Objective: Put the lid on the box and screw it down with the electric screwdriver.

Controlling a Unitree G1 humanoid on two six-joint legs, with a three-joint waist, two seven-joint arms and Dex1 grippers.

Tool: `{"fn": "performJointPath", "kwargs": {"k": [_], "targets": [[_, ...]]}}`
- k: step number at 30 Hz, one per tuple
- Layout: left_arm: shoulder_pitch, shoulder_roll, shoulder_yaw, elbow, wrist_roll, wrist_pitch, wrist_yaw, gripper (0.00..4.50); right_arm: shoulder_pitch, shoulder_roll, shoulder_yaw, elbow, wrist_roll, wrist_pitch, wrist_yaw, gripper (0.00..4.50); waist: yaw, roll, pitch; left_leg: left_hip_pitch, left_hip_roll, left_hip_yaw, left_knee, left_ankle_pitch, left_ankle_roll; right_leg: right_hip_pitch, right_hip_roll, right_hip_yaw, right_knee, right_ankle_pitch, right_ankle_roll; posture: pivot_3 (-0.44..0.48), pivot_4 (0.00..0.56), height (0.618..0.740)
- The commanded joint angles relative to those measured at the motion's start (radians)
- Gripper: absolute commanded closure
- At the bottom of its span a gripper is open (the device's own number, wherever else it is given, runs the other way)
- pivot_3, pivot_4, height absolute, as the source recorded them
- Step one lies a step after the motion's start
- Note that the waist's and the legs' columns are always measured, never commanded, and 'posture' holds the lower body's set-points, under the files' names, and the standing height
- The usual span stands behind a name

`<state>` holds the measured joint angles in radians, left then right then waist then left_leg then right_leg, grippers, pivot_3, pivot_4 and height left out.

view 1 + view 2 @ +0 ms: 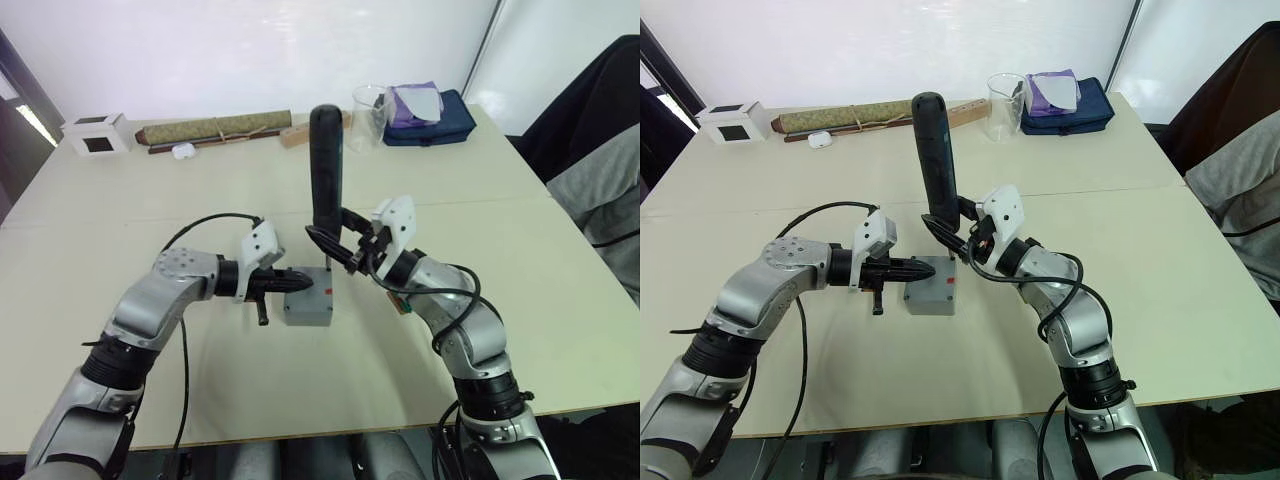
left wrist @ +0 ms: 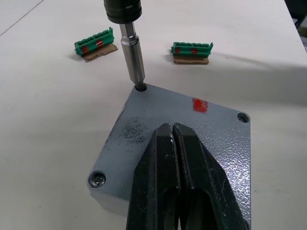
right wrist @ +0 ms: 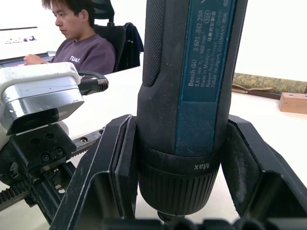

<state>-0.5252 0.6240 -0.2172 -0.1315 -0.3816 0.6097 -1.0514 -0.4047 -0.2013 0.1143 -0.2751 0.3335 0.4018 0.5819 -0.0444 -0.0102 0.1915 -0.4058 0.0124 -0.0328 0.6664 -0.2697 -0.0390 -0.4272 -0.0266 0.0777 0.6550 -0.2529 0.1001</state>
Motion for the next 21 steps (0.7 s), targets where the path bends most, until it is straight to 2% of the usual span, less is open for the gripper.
{"fn": "performJointPath", "kwargs": {"k": [1,5,9,21], "targets": [[0.021,0.018,-0.006,-0.026,0.005,0.003,-0.016,4.5,0.065,0.021,-0.055,0.022,0.074,0.087,-0.044,2.34,0.0,-0.001,-0.002,0.0,0.0,0.0,0.0,0.0,0.0,0.0,0.0,0.0,0.0,0.0,0.0,0.0,0.15,0.74],[0.029,0.021,-0.01,-0.027,0.011,0.002,-0.02,4.5,0.07,-0.017,-0.016,0.031,0.026,0.079,-0.039,2.34,0.0,-0.002,-0.005,0.004,0.0,0.001,0.0,0.0,0.0,0.004,0.0,0.0,0.0,0.0,0.0,0.0,0.15,0.74],[0.037,0.018,-0.024,-0.017,0.032,-0.016,-0.02,4.5,0.061,-0.019,0.002,0.017,0.037,0.084,-0.049,2.34,0.0,-0.002,-0.005,0.018,0.001,0.0,-0.003,0.0,0.0,0.019,0.001,0.0,-0.004,-0.003,-0.002,0.0,0.15,0.74],[0.06,0.005,-0.043,-0.031,0.049,-0.018,-0.021,4.5,0.046,-0.058,0.092,-0.009,-0.034,0.076,-0.035,2.34,0.0,-0.003,-0.007,0.018,0.001,0.0,-0.003,0.0,0.0,0.019,0.001,0.0,-0.005,-0.003,-0.001,0.0,0.15,0.74]]}}
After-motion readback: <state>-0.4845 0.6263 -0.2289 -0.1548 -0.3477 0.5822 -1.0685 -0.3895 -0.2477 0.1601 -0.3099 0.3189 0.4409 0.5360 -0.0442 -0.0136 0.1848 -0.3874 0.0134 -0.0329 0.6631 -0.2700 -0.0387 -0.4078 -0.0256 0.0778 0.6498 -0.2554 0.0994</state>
